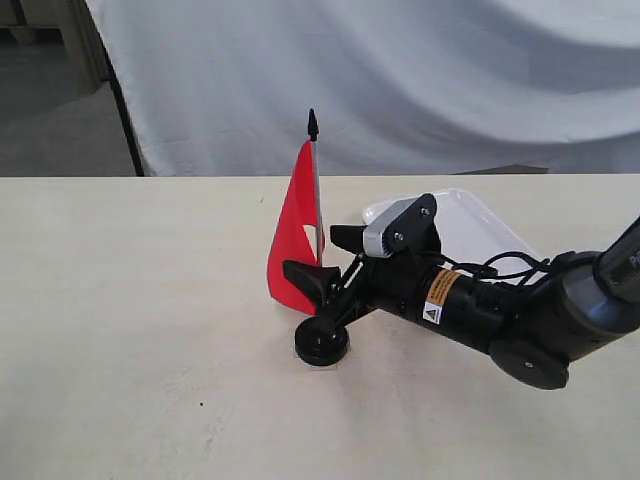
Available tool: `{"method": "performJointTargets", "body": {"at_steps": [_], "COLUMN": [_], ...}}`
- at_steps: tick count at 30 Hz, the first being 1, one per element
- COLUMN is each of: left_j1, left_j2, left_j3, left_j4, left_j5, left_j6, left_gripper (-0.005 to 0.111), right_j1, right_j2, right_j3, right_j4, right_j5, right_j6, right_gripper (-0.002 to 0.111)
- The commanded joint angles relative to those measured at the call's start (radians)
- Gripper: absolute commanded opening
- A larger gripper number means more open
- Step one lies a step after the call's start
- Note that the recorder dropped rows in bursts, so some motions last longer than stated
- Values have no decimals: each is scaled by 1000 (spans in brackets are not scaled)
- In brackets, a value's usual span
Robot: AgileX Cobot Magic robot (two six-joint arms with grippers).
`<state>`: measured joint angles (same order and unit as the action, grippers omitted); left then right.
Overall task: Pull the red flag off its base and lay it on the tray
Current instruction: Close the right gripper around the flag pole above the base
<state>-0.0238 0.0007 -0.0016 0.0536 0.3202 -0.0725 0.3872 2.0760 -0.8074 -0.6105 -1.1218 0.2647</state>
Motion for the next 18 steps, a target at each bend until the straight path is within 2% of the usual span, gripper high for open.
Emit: {"method": "performJointTargets", "body": {"at_steps": [1,3,4,14,18], "left_j1": [3,3,3,3,3], "left_j2": [-1,-1,-1,-1,-1], "left_j3": [2,2,2,2,2], "left_j4": [-7,-7,-7,-7,-7], "left_j5": [1,1,1,1,1], "left_j6": [-3,-3,-3,-3,-3], "left_gripper": [1,1,1,1,1], "right_j1": [28,35,35,35,33], "right_j2": [2,2,2,-84,-229], "right_j3": [-6,-6,-6,26,65], "right_j4": [9,9,4,9,53], "right_j5": [-23,-23,-23,-20,89], "right_j6": [-48,-84,-91,-58,-48], "right_gripper": [46,18,0,-1,-1]}}
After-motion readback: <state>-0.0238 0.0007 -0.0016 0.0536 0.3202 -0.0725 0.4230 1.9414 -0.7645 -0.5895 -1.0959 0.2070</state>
